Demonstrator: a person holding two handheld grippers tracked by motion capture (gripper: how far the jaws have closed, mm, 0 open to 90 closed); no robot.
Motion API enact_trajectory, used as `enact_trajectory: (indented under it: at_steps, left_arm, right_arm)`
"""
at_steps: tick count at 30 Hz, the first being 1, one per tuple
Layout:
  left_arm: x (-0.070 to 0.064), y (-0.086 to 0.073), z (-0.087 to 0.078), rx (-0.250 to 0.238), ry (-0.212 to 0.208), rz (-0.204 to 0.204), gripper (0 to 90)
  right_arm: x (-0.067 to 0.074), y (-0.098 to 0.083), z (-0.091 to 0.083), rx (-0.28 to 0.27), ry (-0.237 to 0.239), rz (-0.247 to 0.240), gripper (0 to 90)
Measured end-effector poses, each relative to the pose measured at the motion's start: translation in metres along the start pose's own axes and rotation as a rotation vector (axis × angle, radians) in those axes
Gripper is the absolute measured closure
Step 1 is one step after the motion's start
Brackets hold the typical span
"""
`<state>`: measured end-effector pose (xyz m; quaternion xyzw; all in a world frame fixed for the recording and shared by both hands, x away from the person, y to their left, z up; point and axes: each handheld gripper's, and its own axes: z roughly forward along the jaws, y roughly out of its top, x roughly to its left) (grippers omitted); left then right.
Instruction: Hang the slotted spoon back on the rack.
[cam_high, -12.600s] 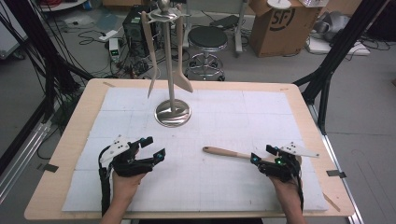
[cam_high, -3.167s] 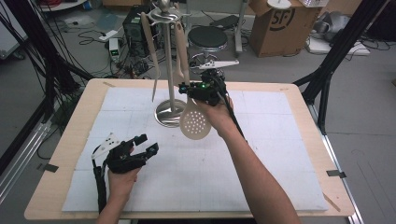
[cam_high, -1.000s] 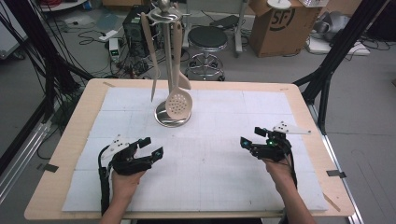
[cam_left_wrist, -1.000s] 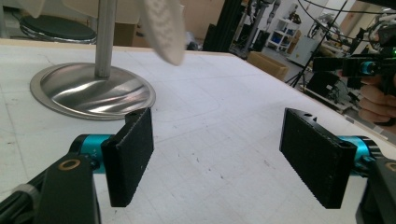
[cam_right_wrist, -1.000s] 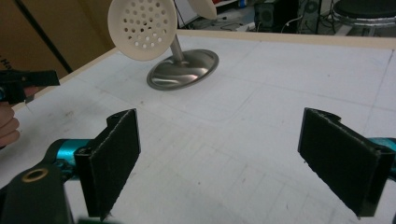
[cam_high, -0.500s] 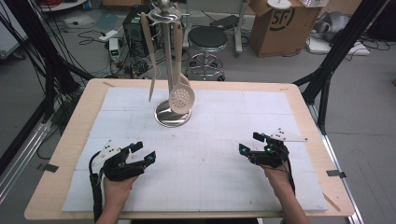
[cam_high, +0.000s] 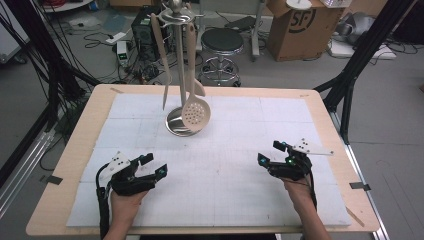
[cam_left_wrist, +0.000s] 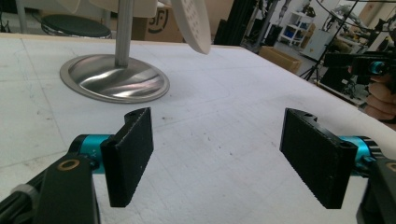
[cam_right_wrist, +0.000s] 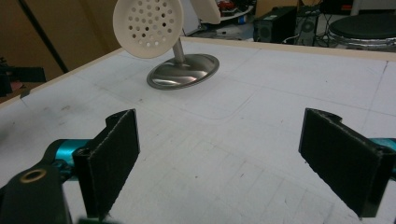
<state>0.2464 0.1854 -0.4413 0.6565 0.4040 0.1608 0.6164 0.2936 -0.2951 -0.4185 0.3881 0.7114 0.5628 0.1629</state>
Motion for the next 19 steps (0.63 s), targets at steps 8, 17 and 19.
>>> enact_trajectory:
  at_steps: [8, 17, 19]
  left_arm:
    - [-0.0017, 0.0018, -0.0037, -0.046, 0.003, 0.016, 24.3]
    - [-0.0019, 0.0016, -0.0022, -0.035, -0.005, 0.021, 24.2]
    - [-0.002, 0.0015, -0.0019, -0.033, -0.007, 0.02, 24.2]
  right_arm:
    - [0.0001, -0.001, 0.0012, 0.005, -0.001, -0.004, 11.7]
    - [-0.0001, -0.0019, 0.0017, 0.01, -0.003, -0.008, 11.7]
    - [-0.0002, -0.002, 0.0016, 0.012, -0.004, -0.006, 11.7]
